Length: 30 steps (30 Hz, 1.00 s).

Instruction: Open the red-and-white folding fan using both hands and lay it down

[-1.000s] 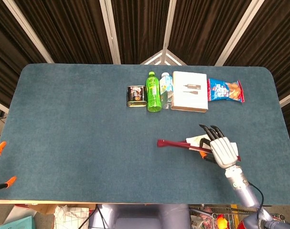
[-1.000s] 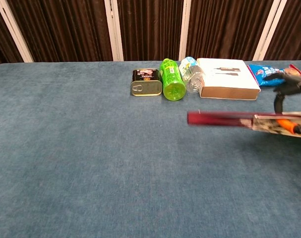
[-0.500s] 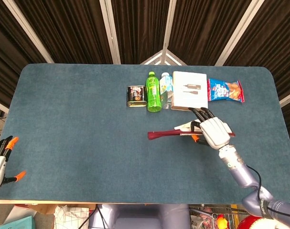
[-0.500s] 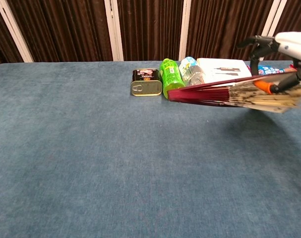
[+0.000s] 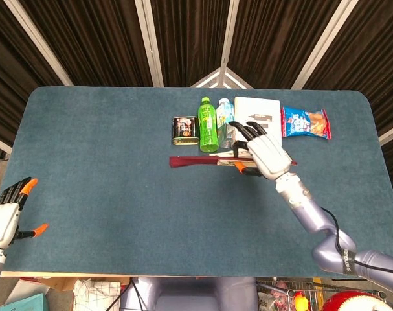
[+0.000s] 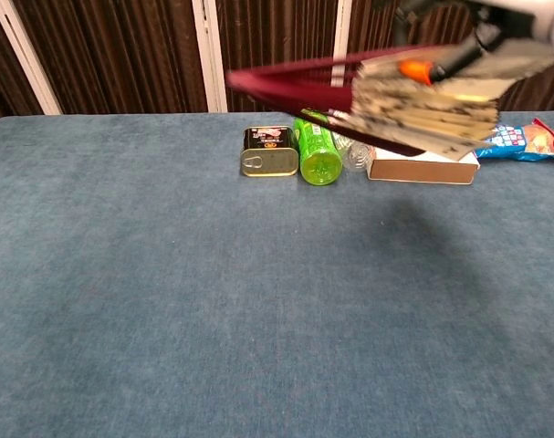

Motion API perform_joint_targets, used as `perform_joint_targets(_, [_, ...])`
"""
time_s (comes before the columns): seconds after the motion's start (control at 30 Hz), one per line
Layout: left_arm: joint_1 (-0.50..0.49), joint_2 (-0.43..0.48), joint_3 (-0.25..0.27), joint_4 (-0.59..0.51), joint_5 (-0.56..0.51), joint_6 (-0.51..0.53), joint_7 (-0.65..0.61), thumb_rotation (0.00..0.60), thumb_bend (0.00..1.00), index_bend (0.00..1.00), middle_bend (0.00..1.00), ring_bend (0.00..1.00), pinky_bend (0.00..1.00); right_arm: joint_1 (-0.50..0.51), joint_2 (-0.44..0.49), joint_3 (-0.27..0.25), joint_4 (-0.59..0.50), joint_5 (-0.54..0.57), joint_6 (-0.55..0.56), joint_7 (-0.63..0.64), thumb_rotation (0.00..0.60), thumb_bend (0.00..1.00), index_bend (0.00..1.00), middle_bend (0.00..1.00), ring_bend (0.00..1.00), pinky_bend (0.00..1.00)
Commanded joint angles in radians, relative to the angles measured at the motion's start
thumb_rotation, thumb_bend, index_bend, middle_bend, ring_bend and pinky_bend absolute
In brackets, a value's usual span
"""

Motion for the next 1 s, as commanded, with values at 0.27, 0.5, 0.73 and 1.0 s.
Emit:
perform_joint_targets(0.27, [-0.071,-0.120,-0.023,0.144,0.029,-0.055,-0.133,0.600,0.19,0.09,0.00,0.00,0.00,0.087,0.044,0.085,-0.173,0.165,-0.072,-0.137,0.600,0.45,0.88,0.14,0.22,0.14])
perform_joint_targets(0.5, [-0.121,-0.131,-0.042,0.121,0.018,-0.126,-0.263,0.600,0.18,0.09,0.00,0.00,0.00,0.129,0.040,0.109,-0.269,0.251,-0.057,-0.233,0.600,0.45,0.88,0.14,0.22,0.14])
perform_joint_targets(0.73, [-0.147,-0.127,-0.039,0.081,0.062,-0.141,-0.395,0.600,0.17,0.09,0.00,0.00,0.00,0.173,0.003,0.102,-0.322,0.308,-0.035,-0.343,0.600,0.45,0.88,0.14,0.22,0.14])
perform_joint_targets(1.0, [-0.156,-0.150,-0.051,0.058,0.099,-0.075,-0.406,0.600,0.17,0.09,0.00,0.00,0.00,0.228,-0.093,0.088,-0.375,0.406,0.029,-0.453,0.600,0.45,0.89,0.14,0.22,0.14])
